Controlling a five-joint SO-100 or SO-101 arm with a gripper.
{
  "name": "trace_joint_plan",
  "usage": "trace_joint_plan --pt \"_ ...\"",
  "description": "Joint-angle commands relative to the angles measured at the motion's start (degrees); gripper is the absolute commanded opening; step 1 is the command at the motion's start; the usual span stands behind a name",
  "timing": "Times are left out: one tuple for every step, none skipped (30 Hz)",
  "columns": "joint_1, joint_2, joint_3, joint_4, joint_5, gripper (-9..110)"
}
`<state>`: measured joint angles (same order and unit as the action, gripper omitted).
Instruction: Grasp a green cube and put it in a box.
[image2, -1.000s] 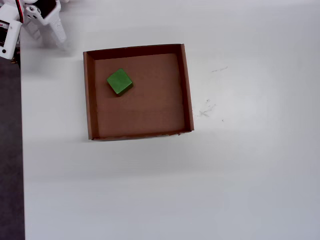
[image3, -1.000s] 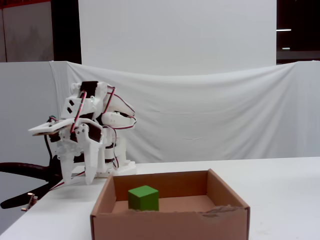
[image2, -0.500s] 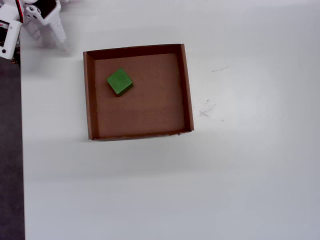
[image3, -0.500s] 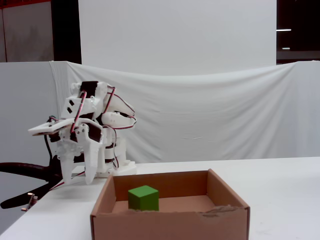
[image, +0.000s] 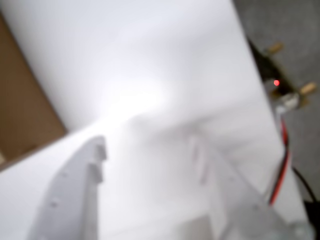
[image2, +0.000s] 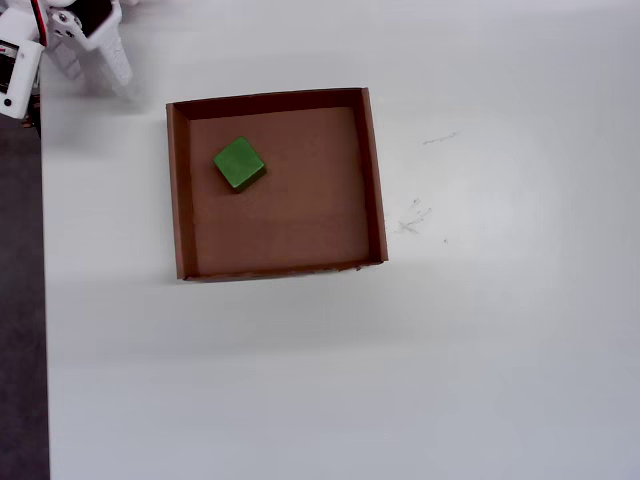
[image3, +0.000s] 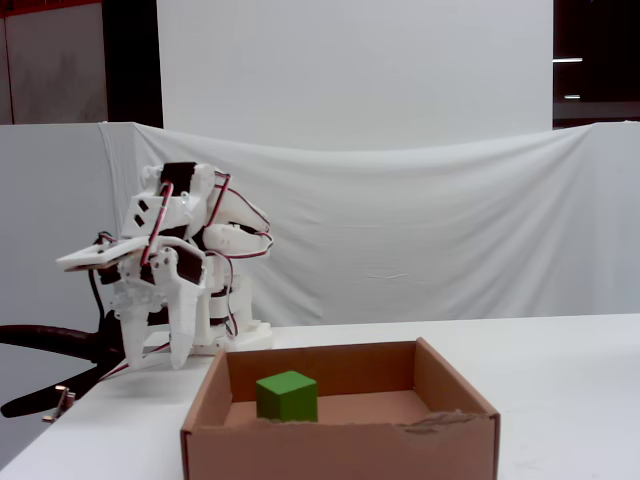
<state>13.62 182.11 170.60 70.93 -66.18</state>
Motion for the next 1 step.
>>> trace_joint_plan --pt "0.3 0.4 -0.4 0.4 0.3 23"
